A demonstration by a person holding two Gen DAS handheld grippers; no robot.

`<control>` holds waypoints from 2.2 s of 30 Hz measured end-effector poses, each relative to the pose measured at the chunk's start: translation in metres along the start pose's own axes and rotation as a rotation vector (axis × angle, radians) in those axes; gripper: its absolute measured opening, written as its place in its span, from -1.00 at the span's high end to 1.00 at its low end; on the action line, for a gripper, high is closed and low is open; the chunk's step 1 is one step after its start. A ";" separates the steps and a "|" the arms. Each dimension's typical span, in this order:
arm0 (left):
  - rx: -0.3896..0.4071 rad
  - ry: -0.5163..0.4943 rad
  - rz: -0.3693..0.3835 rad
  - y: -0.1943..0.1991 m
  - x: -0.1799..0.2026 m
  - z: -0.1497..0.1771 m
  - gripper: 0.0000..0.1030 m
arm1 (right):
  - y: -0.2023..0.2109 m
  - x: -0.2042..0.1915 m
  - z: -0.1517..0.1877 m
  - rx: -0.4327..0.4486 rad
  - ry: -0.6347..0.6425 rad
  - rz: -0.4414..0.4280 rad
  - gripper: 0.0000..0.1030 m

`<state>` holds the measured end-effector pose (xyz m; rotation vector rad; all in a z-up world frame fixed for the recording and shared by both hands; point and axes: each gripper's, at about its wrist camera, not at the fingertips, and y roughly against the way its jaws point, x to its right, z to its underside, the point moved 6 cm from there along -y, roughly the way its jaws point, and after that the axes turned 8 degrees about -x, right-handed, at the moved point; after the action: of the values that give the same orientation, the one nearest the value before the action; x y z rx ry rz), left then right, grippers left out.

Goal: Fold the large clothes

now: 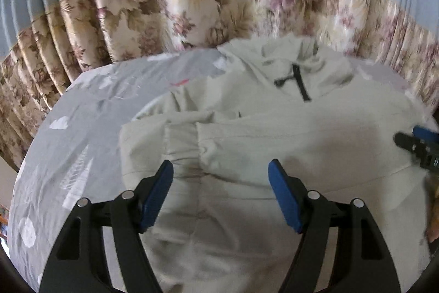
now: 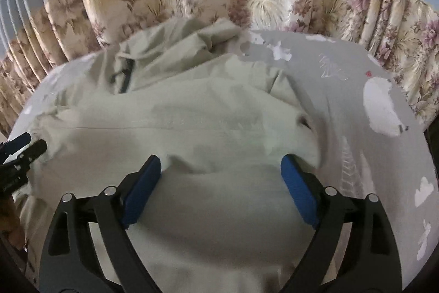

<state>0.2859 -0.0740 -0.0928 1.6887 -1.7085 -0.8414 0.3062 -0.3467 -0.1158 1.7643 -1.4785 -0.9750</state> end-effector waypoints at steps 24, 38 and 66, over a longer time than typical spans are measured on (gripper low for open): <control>0.200 0.064 -0.059 0.171 -0.048 0.072 -0.66 | 0.171 -0.035 0.090 0.117 0.052 0.007 -0.94; 0.254 0.058 -0.080 0.243 -0.051 0.103 -0.67 | 0.247 -0.042 0.137 0.208 0.079 0.001 -0.94; 0.027 -0.009 -0.149 -0.022 -0.065 -0.159 -0.68 | 0.015 0.021 -0.147 0.004 0.029 0.025 -0.94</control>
<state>0.4247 -0.0146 -0.0090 1.8511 -1.6221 -0.8978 0.4253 -0.3688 -0.0282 1.7518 -1.4822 -0.9308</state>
